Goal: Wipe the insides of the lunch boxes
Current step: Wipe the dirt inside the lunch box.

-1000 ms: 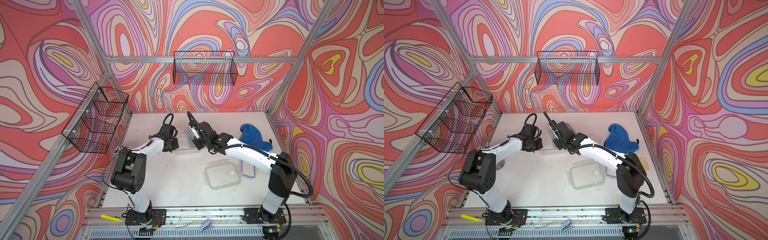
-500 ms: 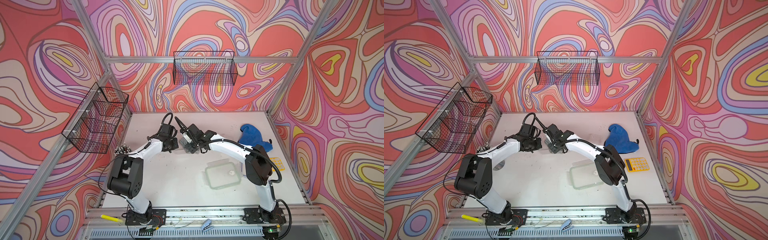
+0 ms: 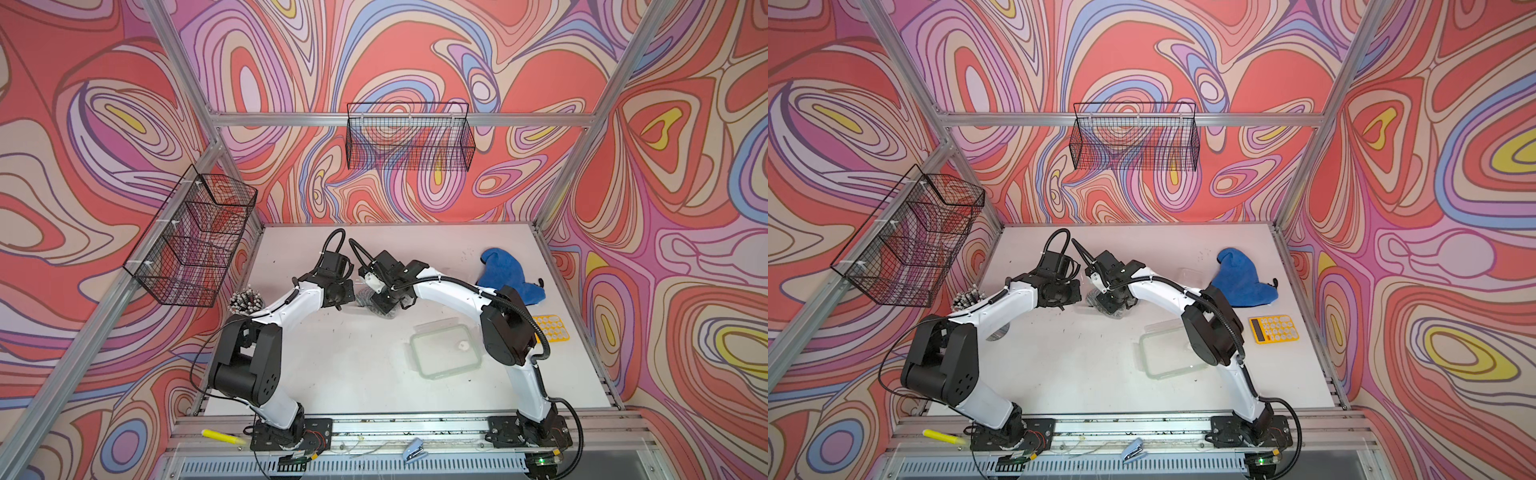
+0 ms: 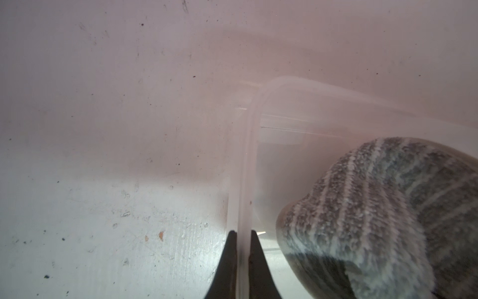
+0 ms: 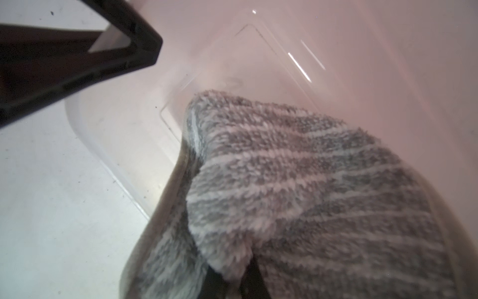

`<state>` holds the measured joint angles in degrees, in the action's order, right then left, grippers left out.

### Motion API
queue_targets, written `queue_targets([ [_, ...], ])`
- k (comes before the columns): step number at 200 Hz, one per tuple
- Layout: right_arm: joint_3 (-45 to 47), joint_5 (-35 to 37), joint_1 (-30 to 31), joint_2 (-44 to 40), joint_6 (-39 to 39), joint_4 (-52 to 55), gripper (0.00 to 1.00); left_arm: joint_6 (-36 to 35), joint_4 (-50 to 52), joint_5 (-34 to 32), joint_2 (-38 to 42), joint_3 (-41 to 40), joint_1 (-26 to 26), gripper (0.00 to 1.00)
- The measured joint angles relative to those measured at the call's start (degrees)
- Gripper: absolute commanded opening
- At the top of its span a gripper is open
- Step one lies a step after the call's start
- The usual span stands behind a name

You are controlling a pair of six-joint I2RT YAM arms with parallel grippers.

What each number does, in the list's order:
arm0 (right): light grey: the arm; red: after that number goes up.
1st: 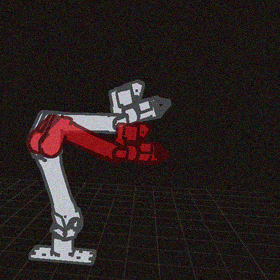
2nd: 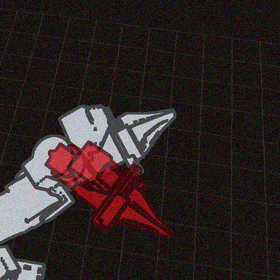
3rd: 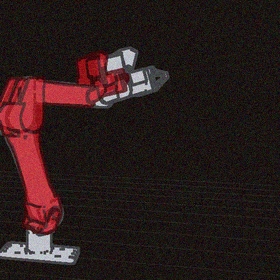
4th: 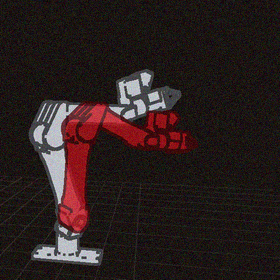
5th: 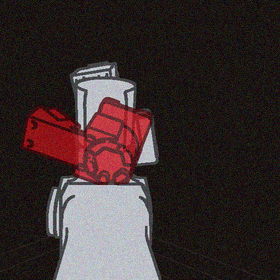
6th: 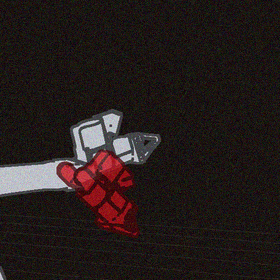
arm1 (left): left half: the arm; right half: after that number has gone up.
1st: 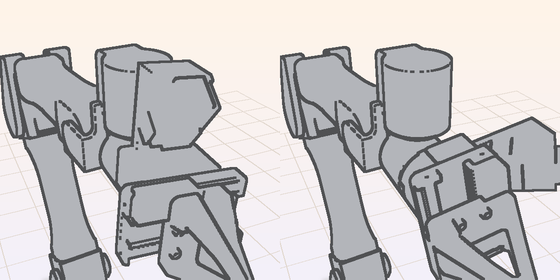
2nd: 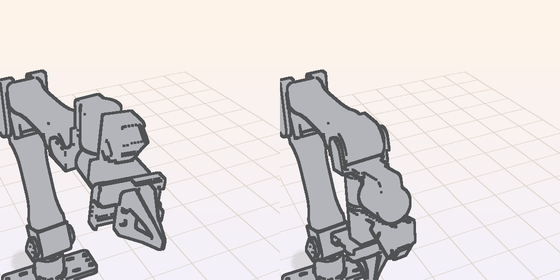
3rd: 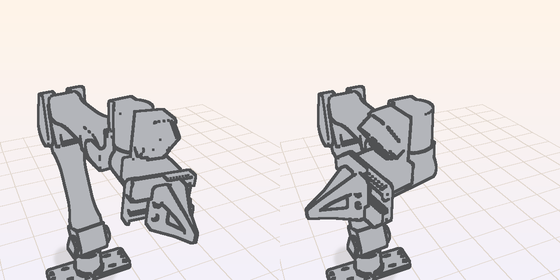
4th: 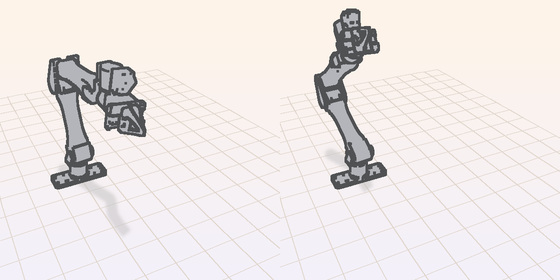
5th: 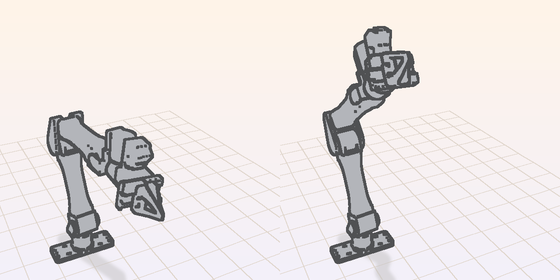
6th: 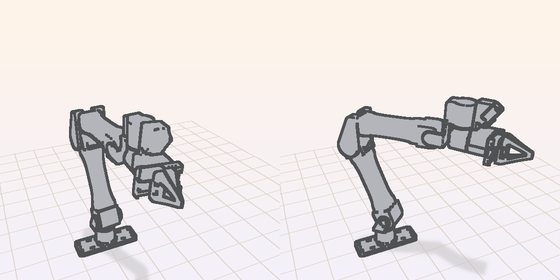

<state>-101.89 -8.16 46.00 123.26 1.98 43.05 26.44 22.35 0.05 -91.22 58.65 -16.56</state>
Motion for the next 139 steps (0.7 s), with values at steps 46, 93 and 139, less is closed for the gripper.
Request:
queue_targets([
  [46,-0.81,-10.49,-0.85,2.01,-5.44,-2.49,0.00,1.20,-0.59,-0.35,2.01,-2.12,0.00,0.00],
  [93,-2.73,-22.01,-1.40,6.64,-12.76,-8.22,0.00,1.20,-3.06,0.55,2.80,-5.53,0.09,0.00],
  [139,-0.96,-30.53,-1.53,8.46,-23.02,-17.97,0.00,1.49,-4.59,2.54,2.93,-6.93,0.00,0.00],
])
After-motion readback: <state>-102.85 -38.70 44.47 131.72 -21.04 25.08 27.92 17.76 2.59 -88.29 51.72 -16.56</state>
